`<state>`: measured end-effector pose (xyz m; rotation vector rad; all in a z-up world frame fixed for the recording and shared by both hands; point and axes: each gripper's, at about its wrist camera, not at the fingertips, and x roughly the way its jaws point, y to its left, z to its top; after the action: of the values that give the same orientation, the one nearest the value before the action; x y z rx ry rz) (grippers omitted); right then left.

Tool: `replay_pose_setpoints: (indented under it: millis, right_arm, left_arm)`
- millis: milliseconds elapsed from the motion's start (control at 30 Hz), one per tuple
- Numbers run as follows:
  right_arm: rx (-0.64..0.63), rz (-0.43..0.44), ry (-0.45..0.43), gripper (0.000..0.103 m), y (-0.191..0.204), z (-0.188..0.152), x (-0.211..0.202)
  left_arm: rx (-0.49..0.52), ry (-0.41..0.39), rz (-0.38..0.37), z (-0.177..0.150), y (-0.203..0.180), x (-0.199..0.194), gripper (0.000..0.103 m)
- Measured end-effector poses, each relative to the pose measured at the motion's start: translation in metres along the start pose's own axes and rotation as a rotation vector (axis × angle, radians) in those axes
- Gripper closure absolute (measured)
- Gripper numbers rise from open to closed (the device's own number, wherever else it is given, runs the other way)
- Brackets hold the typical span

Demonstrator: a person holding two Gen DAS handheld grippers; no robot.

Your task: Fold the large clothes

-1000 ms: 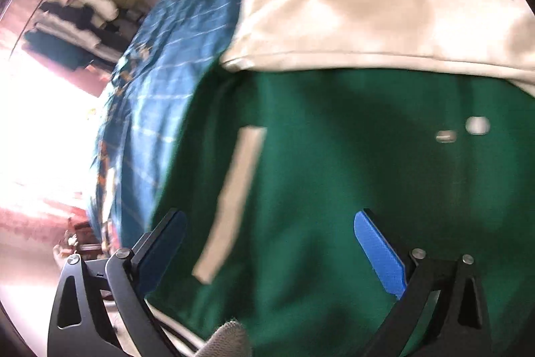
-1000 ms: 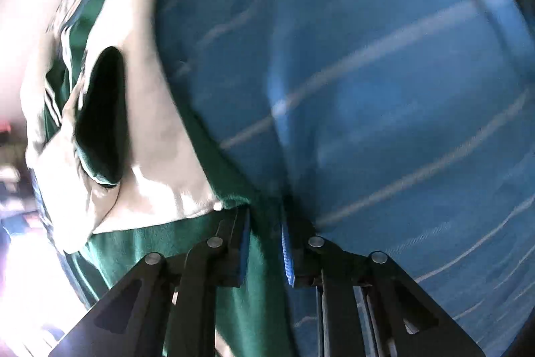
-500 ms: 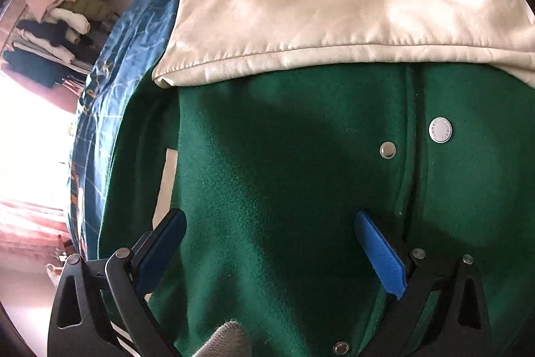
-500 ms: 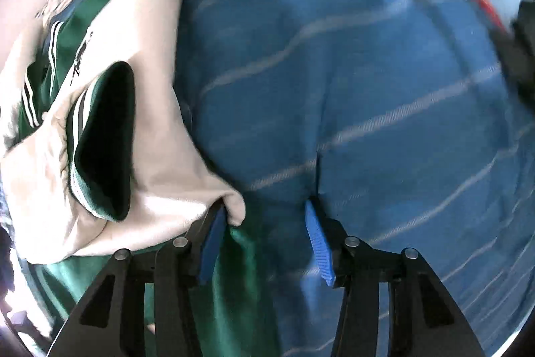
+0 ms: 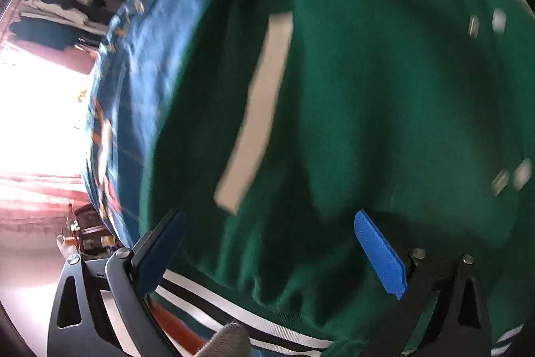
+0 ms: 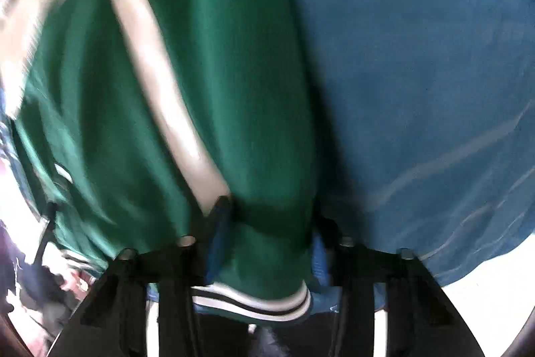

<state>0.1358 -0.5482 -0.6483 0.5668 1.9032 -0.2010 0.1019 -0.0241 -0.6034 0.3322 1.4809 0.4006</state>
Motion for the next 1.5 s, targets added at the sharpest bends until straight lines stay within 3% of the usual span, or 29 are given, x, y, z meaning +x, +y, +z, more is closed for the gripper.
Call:
replay_pose_setpoints:
  millis: [133, 267, 367, 500, 633, 667, 733, 800, 833, 867, 900, 1000, 1067, 1133, 1233, 1300, 1333, 1400, 1500]
  right_arm:
    - [-0.011, -0.054, 0.006, 0.058, 0.02, -0.002, -0.021]
    - [-0.041, 0.024, -0.028, 0.045, 0.026, 0.004, -0.051]
    - [-0.029, 0.076, -0.081, 0.038, 0.02, 0.014, -0.075]
    - [-0.041, 0.14, -0.185, 0.037, 0.019, 0.086, -0.118]
    - [-0.072, 0.344, -0.271, 0.037, 0.01, 0.179, -0.173]
    - [-0.085, 0.386, -0.286, 0.037, 0.024, 0.2, -0.176]
    - [-0.13, 0.461, -0.274, 0.037, 0.037, 0.239, -0.18]
    - [-0.169, 0.556, -0.166, 0.036, 0.043, 0.276, -0.169]
    - [-0.174, 0.569, -0.113, 0.04, 0.051, 0.288, -0.152]
    - [-0.18, 0.561, -0.107, 0.07, 0.055, 0.295, -0.146]
    - [-0.224, 0.56, -0.135, 0.089, 0.056, 0.299, -0.152]
    - [-0.351, 0.488, -0.331, 0.091, 0.066, 0.288, -0.192]
    - [-0.376, 0.441, -0.38, 0.091, 0.068, 0.275, -0.198]
    - [-0.44, 0.31, -0.358, 0.09, 0.073, 0.278, -0.186]
    - [-0.457, 0.325, -0.281, 0.082, 0.075, 0.288, -0.184]
    - [-0.464, 0.347, -0.258, 0.055, 0.07, 0.283, -0.194]
    - [-0.474, 0.351, -0.267, 0.048, 0.063, 0.276, -0.204]
    - [-0.487, 0.302, -0.282, 0.024, 0.055, 0.263, -0.211]
    - [-0.494, 0.209, -0.29, 0.02, 0.019, 0.238, -0.217]
  left_arm:
    - [0.023, -0.061, 0.005, -0.009, -0.005, 0.004, 0.0]
    - [-0.021, -0.109, 0.063, -0.007, -0.014, 0.009, 0.0]
    - [-0.033, -0.073, 0.099, -0.002, -0.019, 0.004, 0.0]
    - [-0.102, -0.036, 0.127, 0.004, -0.015, -0.007, 0.0]
    - [-0.211, -0.057, 0.184, 0.013, -0.012, -0.038, 0.0]
    - [-0.239, -0.074, 0.209, 0.017, -0.015, -0.049, 0.0]
    - [-0.281, -0.087, 0.251, 0.023, -0.022, -0.059, 0.0]
    - [-0.348, -0.081, 0.252, 0.027, -0.034, -0.064, 0.0]
    - [-0.381, -0.066, 0.239, 0.029, -0.04, -0.061, 0.0]
    - [-0.411, -0.038, 0.223, 0.03, -0.05, -0.056, 0.0]
    - [-0.429, -0.01, 0.211, 0.031, -0.058, -0.05, 0.0]
    - [-0.45, 0.022, 0.276, 0.035, -0.085, -0.046, 0.0]
    - [-0.465, 0.023, 0.295, 0.038, -0.087, -0.046, 0.0]
    - [-0.48, 0.035, 0.298, 0.04, -0.085, -0.047, 0.0]
    - [-0.46, 0.023, 0.314, 0.042, -0.084, -0.058, 0.0]
    - [-0.42, -0.022, 0.359, 0.04, -0.087, -0.079, 0.0]
    - [-0.398, -0.045, 0.381, 0.038, -0.094, -0.086, 0.0]
    - [-0.322, -0.088, 0.437, 0.032, -0.11, -0.111, 0.0]
    - [-0.21, -0.118, 0.458, 0.008, -0.147, -0.144, 0.0]
